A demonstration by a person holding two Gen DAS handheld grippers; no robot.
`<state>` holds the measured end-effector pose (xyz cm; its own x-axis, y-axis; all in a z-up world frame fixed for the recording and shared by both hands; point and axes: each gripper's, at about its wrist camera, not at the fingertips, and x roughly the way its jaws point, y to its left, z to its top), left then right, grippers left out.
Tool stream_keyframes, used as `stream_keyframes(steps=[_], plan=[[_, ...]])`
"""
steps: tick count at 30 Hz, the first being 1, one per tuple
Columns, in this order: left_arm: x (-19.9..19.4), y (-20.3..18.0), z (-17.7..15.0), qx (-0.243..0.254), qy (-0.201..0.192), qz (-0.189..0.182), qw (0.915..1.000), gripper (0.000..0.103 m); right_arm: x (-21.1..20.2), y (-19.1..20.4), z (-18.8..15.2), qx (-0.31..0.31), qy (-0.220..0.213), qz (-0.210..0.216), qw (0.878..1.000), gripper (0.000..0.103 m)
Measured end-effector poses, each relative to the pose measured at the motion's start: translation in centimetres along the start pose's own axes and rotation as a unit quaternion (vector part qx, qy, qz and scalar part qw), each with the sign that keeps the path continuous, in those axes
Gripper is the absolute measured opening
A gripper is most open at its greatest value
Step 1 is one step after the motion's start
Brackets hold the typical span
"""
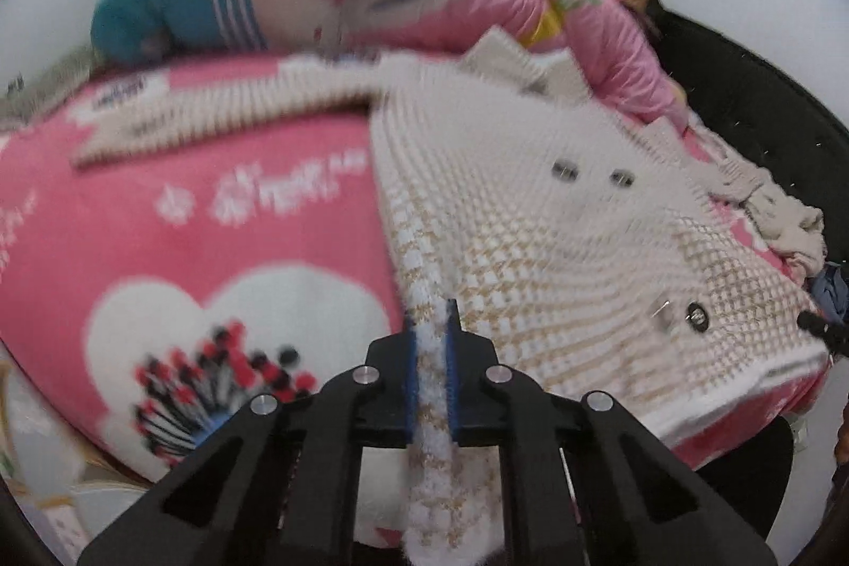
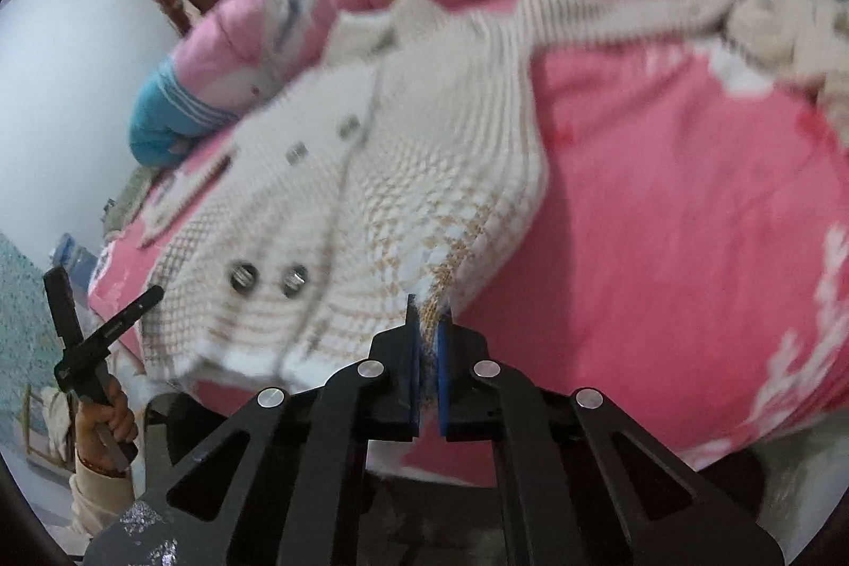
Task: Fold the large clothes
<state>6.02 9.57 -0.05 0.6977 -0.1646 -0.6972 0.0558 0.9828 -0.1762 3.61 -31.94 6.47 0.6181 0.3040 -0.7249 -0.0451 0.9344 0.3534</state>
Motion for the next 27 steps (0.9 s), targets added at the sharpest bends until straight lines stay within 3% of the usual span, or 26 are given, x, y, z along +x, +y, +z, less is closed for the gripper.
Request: stream_keyframes(steps=[8, 13, 17, 19, 21, 22, 23, 24, 26, 27], plan=[[-6.6, -2.5, 0.2, 0.057, -0.021, -0.014, 0.998, 0.008, -6.0, 1.5, 0.3, -0.037, -0.033, -0.007, 0.999, 0.002], [-9.2, -2.7, -2.7, 0.057, 0.03, -0.015, 0.9978, 0.008, -8.3, 0.9, -2.1, -0.039, 0.007, -0.024, 0.999, 0.002], [-7.1, -2.7, -5.9, 0.04, 0.098, -0.021, 0.9941, 0.009, -4.9, -1.5, -4.6, -0.017, 0.081, -0.051, 0.995, 0.002], [-4.5, -2.9, -7.7, 0.046, 0.146, -0.012, 0.988, 0.013, -2.3, -1.9, -5.4, -0.045, 0.114, -0.107, 0.987, 0.008], [-2.9, -2.8, -8.9, 0.05, 0.172, 0.002, 0.9837, 0.016, 0.0, -1.2, -6.0, -0.107, 0.138, -0.185, 0.967, 0.032], [-2.6, -2.6, -9.1, 0.05, 0.18, 0.007, 0.9823, 0.023, 0.6, -0.8, -6.0, -0.131, 0.144, -0.214, 0.957, 0.042], [-2.5, -2.2, -9.2, 0.05, 0.183, 0.017, 0.9816, 0.033, 0.7, -0.4, -5.9, -0.149, 0.142, -0.231, 0.951, 0.059], [-2.8, -1.8, -9.1, 0.05, 0.177, 0.023, 0.9827, 0.039, 0.6, 0.1, -5.6, -0.165, 0.134, -0.238, 0.948, 0.065], [-3.8, -1.1, -8.4, 0.047, 0.15, 0.028, 0.9871, 0.062, 0.2, 0.7, -4.3, -0.174, 0.118, -0.23, 0.95, 0.065], [-4.2, -0.9, -8.1, 0.045, 0.139, 0.029, 0.9888, 0.064, 0.1, 1.2, -3.3, -0.175, 0.104, -0.224, 0.953, 0.066]])
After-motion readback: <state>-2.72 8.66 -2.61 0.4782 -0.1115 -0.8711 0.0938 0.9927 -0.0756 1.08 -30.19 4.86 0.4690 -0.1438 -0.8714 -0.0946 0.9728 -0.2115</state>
